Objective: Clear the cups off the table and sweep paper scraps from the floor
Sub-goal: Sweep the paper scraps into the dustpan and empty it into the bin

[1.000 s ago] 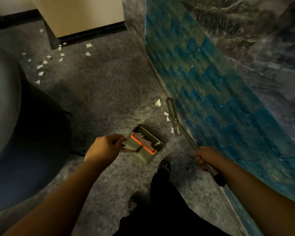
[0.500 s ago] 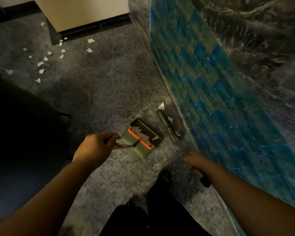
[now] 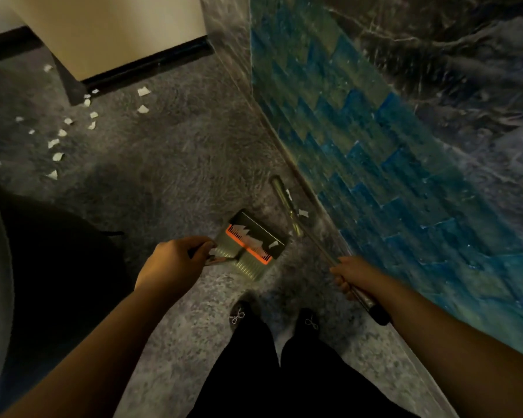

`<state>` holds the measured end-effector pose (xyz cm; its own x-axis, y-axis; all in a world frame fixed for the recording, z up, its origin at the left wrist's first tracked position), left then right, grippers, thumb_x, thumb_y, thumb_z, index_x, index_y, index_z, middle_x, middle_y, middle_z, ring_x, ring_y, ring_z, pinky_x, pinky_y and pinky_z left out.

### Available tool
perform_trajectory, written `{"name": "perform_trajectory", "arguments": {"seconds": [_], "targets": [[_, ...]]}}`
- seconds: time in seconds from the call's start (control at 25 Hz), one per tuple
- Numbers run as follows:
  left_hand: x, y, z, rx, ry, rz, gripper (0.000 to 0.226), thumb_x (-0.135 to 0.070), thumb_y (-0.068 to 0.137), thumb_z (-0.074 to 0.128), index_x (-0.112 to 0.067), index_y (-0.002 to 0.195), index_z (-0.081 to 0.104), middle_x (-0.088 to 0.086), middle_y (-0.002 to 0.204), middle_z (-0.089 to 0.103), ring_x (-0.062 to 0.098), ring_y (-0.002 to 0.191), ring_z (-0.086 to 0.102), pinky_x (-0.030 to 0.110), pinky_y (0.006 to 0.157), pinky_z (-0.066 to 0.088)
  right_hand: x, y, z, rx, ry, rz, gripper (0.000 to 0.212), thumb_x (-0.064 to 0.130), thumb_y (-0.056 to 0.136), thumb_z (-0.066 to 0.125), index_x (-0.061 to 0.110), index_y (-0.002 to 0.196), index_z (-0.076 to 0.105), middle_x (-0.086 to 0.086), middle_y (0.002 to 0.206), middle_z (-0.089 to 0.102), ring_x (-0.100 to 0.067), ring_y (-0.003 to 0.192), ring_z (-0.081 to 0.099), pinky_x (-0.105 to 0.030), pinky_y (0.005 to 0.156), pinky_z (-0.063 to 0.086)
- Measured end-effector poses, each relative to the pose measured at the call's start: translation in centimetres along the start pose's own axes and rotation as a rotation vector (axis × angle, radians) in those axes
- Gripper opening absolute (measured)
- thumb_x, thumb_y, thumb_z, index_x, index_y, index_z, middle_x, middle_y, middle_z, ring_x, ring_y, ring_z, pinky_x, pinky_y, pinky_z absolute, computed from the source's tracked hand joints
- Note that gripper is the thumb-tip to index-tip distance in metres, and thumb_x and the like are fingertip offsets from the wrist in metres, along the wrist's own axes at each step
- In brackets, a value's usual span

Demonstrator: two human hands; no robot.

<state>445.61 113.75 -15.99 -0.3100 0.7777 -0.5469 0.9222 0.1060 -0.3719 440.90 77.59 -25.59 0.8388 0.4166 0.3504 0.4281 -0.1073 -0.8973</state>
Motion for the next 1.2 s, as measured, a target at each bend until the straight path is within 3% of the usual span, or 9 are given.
{"name": "perform_trajectory", "arguments": {"seconds": [0.16, 0.32, 0.48, 0.72, 0.88, 0.96, 1.08, 1.2], "targets": [[0.0, 2.5, -0.7, 0.045, -0.003, 0.064, 0.015, -0.04, 0.092, 0.059, -0.041, 0.096, 0.073, -0.019, 0.076, 0.066, 0.006, 0.07, 0.063, 0.027, 0.064, 0.05, 0.2, -1.0, -1.1, -0.056, 0.068, 0.031, 0.04, 0.004, 0.095, 0.049, -0.008, 0.133, 0.042, -0.01, 0.061, 0.048, -0.016, 0.043, 0.043, -0.022, 0.04, 0.038], [-0.7, 3.8, -1.0, 0.054, 0.007, 0.132, 0.015, -0.035, 0.092, 0.06, -0.038, 0.096, 0.074, -0.032, 0.071, 0.059, -0.005, 0.062, 0.058, 0.017, 0.053, 0.038, -0.6, 0.4, -2.4, -0.065, 0.06, 0.064, 0.034, 0.006, 0.094, 0.051, -0.004, 0.126, 0.045, -0.012, 0.06, 0.049, -0.019, 0.047, 0.044, -0.028, 0.049, 0.038], [-0.7, 4.9, -0.9, 0.069, 0.016, 0.158, 0.016, -0.034, 0.093, 0.059, -0.036, 0.098, 0.074, -0.025, 0.074, 0.063, -0.004, 0.062, 0.058, 0.02, 0.055, 0.043, -0.5, 3.2, -2.4, -0.043, -0.118, 0.073, 0.011, 0.003, 0.095, 0.048, -0.006, 0.093, 0.053, -0.016, 0.068, 0.055, -0.023, 0.052, 0.049, -0.031, 0.052, 0.043], [0.4, 5.7, -1.3, 0.065, 0.023, 0.132, 0.017, -0.035, 0.093, 0.058, -0.036, 0.099, 0.074, -0.015, 0.084, 0.071, 0.004, 0.075, 0.065, 0.034, 0.072, 0.056, 2.3, 6.6, 1.0, -0.062, -0.172, 0.078, 0.026, 0.005, 0.092, 0.048, 0.009, 0.067, 0.047, -0.009, 0.061, 0.048, -0.018, 0.05, 0.043, -0.026, 0.045, 0.039], [1.3, 6.3, -1.9, 0.037, 0.027, 0.093, 0.016, -0.035, 0.092, 0.06, -0.037, 0.1, 0.073, -0.016, 0.082, 0.07, 0.003, 0.077, 0.065, 0.031, 0.073, 0.055, 5.0, 6.8, 2.2, 0.053, 0.071, 0.164, 0.022, 0.005, 0.097, 0.045, 0.0, 0.077, 0.052, -0.011, 0.057, 0.046, -0.016, 0.037, 0.043, -0.025, 0.038, 0.036], [1.5, 6.5, -2.1, 0.031, 0.021, 0.089, 0.016, -0.034, 0.091, 0.06, -0.036, 0.1, 0.074, -0.014, 0.084, 0.072, 0.004, 0.077, 0.065, 0.03, 0.073, 0.055, 6.0, 5.9, 2.6, 0.078, 0.094, 0.182, 0.019, 0.005, 0.098, 0.043, 0.002, 0.083, 0.055, -0.011, 0.057, 0.045, -0.013, 0.03, 0.041, -0.022, 0.035, 0.034], [2.1, 6.8, -2.5, 0.025, 0.007, 0.043, 0.016, -0.035, 0.091, 0.06, -0.038, 0.099, 0.073, -0.014, 0.084, 0.071, 0.004, 0.076, 0.066, 0.031, 0.072, 0.055, 7.0, 4.7, 3.0, 0.097, 0.169, 0.172, 0.02, 0.001, 0.096, 0.042, 0.004, 0.113, 0.051, -0.008, 0.055, 0.042, -0.01, 0.029, 0.036, -0.015, 0.034, 0.031], [2.4, 7.2, -2.8, 0.024, 0.002, -0.004, 0.015, -0.037, 0.091, 0.06, -0.04, 0.098, 0.073, -0.015, 0.082, 0.07, 0.005, 0.076, 0.065, 0.032, 0.072, 0.056, 7.7, 4.0, 1.8, 0.082, 0.088, 0.092, 0.022, 0.001, 0.095, 0.047, 0.007, 0.114, 0.054, -0.007, 0.055, 0.044, -0.01, 0.031, 0.037, -0.015, 0.035, 0.033]]}}
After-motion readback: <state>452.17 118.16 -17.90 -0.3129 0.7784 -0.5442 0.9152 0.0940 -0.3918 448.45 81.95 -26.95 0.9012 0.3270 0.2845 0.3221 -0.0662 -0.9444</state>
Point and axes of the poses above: each hand's wrist, its own y-axis towards the middle knuckle, its own z-axis out of the palm, x = y × z, the point moved 9 cm from there along y, towards the middle knuckle
